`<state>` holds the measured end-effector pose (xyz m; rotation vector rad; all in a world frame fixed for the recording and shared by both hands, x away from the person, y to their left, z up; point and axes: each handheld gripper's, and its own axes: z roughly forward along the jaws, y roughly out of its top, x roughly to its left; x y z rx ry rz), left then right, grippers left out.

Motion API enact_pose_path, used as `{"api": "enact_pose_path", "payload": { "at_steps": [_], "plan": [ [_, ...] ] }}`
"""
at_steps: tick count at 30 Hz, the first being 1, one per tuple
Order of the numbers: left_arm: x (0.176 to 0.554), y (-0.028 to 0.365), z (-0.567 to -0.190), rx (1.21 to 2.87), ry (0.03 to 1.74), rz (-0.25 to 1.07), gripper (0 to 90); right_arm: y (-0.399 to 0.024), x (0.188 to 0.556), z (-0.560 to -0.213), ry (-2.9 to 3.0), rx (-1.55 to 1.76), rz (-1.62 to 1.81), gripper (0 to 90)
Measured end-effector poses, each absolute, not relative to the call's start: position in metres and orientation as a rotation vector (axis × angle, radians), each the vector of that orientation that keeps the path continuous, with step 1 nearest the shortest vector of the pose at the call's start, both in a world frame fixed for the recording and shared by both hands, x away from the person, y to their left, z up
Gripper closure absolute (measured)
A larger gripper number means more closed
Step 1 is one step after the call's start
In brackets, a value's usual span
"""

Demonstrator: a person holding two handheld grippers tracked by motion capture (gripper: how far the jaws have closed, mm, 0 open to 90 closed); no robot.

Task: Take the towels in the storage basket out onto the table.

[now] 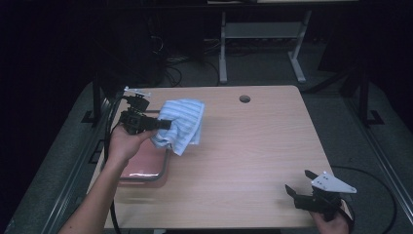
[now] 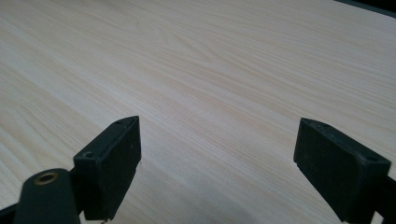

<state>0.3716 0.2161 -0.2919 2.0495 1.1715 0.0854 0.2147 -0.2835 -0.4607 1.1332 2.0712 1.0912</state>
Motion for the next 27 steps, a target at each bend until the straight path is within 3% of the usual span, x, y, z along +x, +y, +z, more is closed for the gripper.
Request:
{"api": "enact_pose_path", "payload": {
  "at_steps": [27],
  "plan": [
    [0.382,0.168,-0.301,2.096,1.110,0.030,72.6,-0.283,0.215,-0.458,2.064,1.128,1.108,14.3]
  ]
}}
